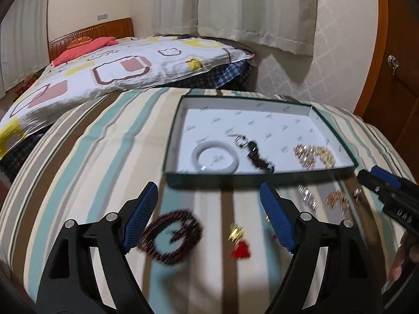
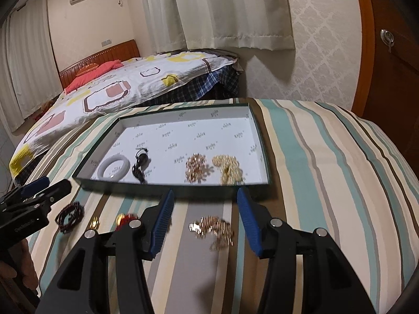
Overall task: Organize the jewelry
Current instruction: 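Withdraw both open tools from the box back over the table, then grasp the dark red bead strand with the left tool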
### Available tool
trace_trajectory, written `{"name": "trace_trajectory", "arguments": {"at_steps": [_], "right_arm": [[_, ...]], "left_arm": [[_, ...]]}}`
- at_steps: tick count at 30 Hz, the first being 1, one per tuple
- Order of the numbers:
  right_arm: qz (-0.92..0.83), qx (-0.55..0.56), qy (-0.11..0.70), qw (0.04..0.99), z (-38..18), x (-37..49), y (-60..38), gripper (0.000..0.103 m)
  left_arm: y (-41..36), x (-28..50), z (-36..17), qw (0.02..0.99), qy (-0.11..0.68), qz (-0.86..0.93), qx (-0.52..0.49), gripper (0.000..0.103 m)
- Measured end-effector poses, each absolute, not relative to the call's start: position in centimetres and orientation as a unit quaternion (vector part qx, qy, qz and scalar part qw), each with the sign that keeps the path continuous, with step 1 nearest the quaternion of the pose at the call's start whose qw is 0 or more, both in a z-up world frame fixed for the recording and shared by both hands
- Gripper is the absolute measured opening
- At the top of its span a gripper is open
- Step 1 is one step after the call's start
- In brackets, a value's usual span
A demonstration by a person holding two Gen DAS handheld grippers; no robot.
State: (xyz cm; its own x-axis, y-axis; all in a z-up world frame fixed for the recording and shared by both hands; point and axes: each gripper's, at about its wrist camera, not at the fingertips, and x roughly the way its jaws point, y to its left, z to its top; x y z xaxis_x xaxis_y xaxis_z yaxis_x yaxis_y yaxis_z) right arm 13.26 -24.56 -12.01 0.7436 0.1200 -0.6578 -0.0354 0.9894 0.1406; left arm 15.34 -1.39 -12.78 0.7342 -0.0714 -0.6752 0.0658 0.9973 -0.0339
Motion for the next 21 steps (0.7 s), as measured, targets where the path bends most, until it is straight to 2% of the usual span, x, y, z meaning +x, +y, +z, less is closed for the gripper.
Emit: {"name": "trace_trajectory", "arguments": {"at_steps": [10,21], "right_arm": [[0.046,0.053,0.370,0.926,-13.6,10.3,-23.7,0.050],[0.045,0.051,0.374,0.925,-14.0,9.8,-23.8,0.050]], "left_arm": [[1.9,12.1,-15.1,0.923,0.384,-0.009,-0.015,0.078],[2.3,14.4,-17.0,0.916,0.402,-0.007,-0.011,0.078]]}}
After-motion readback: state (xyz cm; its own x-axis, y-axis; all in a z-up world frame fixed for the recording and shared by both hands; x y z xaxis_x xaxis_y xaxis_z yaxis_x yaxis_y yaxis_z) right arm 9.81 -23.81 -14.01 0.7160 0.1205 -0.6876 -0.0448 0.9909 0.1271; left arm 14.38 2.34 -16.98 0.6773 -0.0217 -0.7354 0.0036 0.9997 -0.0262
